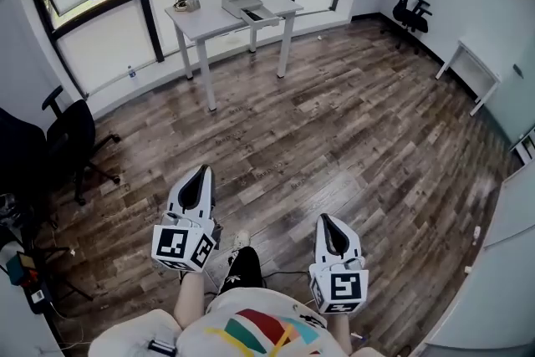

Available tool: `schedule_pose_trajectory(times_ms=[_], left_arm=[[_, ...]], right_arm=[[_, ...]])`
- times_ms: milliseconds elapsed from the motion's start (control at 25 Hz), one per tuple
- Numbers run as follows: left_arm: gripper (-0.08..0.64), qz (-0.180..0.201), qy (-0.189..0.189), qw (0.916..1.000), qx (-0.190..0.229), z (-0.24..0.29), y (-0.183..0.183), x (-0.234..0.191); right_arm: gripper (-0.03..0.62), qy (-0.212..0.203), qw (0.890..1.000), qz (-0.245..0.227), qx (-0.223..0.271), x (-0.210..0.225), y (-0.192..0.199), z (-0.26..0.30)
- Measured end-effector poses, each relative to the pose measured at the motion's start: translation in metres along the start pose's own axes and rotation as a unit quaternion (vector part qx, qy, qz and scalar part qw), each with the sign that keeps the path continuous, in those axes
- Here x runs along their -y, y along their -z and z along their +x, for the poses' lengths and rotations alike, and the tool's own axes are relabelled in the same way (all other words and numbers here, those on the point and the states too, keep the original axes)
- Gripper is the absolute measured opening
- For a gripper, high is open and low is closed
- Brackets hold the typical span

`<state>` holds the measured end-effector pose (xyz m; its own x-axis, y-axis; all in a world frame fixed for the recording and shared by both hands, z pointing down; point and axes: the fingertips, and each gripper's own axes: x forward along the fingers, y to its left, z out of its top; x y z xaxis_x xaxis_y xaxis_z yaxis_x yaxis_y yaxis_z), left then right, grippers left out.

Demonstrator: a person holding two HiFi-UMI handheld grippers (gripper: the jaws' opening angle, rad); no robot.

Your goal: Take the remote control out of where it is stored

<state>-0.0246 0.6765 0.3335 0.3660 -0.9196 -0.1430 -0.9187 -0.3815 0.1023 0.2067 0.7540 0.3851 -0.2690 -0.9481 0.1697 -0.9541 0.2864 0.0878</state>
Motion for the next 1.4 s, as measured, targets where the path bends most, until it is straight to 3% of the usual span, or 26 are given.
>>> schedule_pose_trajectory(times_ms=[280,600,800,960,1080,1280,1400], left_arm=[[0.009,0.046,0.038,0.9982,0.010,0.114,-0.037,-0.059],[0.009,0.029,0.095,0.9950,0.014,0.195,-0.044,-0.100],[0.009,0.003,0.115,0.9933,0.011,0.218,-0.040,-0.115],[0.009,0.015,0.133,0.9910,0.002,0.229,-0.032,-0.100],[0.009,0.014,0.124,0.9921,-0.007,0.246,-0.024,-0.118],[0.009,0.008,0.053,0.9985,-0.009,0.276,-0.019,-0.185],[0.009,0.011,0.026,0.9995,-0.017,0.295,-0.013,-0.204]], right_arm=[[0.000,0.011,1.000,0.015,0.021,0.001,-0.051,0.120],[0.000,0.007,0.998,0.000,0.057,-0.009,-0.103,0.238],[0.000,0.004,0.999,-0.003,0.033,-0.019,-0.099,0.274],[0.000,-0.015,1.000,0.007,-0.001,-0.011,-0.082,0.297],[0.000,-0.034,0.999,0.003,-0.002,-0.016,-0.086,0.330],[0.000,-0.132,0.991,0.033,0.016,-0.041,-0.106,0.410],[0.000,-0.148,0.988,0.014,0.030,-0.036,-0.119,0.451]])
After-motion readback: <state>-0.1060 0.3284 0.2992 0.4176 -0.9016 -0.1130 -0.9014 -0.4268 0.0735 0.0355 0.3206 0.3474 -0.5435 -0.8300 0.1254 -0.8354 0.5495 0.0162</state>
